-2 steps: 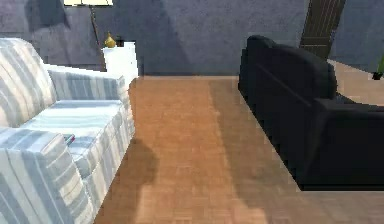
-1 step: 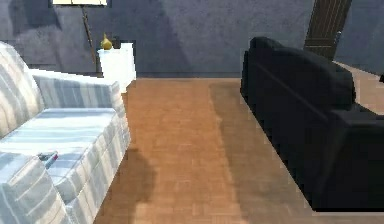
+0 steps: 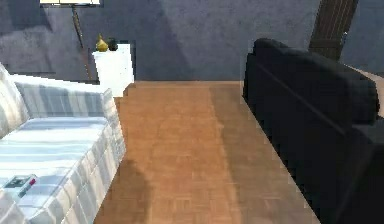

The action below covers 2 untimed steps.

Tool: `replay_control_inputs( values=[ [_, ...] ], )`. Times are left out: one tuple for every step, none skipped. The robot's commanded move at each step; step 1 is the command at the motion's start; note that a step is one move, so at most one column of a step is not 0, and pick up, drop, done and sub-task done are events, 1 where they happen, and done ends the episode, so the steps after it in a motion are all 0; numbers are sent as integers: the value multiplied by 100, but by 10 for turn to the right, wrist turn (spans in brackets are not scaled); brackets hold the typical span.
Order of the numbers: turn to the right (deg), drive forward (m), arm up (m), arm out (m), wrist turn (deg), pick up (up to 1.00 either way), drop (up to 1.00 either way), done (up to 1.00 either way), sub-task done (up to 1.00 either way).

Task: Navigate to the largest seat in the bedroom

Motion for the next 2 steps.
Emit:
replay_control_inputs(
  values=[
    [450, 0, 0, 0, 0, 0, 0, 0, 0],
    [60, 0, 0, 0, 0, 0, 0, 0, 0]
  ],
)
